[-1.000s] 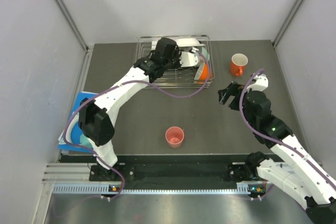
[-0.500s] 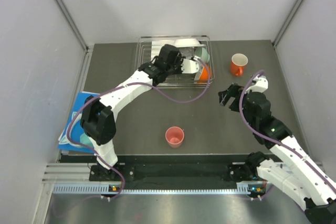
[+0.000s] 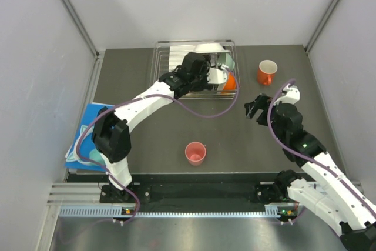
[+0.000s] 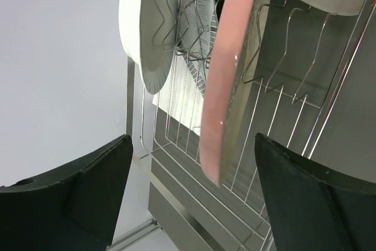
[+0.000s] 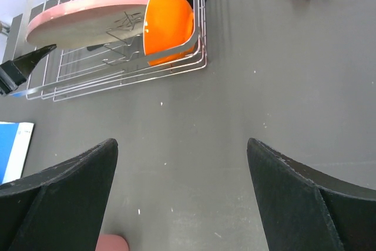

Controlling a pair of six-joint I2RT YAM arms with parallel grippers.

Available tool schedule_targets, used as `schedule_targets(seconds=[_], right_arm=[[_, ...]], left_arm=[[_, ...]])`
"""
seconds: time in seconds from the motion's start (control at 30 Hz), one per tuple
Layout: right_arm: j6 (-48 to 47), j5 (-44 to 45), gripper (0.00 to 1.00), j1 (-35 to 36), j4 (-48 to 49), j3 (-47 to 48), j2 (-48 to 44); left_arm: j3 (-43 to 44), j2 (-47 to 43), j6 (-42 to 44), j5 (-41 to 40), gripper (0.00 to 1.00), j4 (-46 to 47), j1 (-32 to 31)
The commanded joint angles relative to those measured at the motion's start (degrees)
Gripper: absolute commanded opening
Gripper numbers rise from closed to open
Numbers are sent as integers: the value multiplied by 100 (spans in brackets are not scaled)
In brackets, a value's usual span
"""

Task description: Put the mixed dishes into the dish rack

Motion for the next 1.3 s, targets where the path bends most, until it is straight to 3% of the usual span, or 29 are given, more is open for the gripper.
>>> schedule_targets(seconds=[0.0, 0.33, 0.47, 0.57, 0.77, 0.97, 1.27], right_arm=[[78, -44, 90, -80, 179, 59, 65], [69, 343, 89, -159, 258, 463, 1048], [113, 440, 68, -238, 338, 1094, 2145], [96, 378, 67, -335, 338, 1587, 2866], [-1, 71, 67, -756, 425, 2493, 3974], [-203, -202, 65, -1152, 742, 3310, 4977], [-247, -817, 56, -1319, 830, 4286, 6270]], left_arm=[[25, -449, -217, -146, 98, 301, -7], [306, -1082, -778, -182, 99, -172, 265], [411, -1144, -1586, -59, 99, -400, 1106], [648, -907, -2648, 143, 99, -952, 1766], [930, -169, -3687, 345, 99, -1492, 2488], [1562, 665, -4268, 776, 96, -1579, 2849], [1809, 1202, -4480, 794, 96, -1263, 3016]])
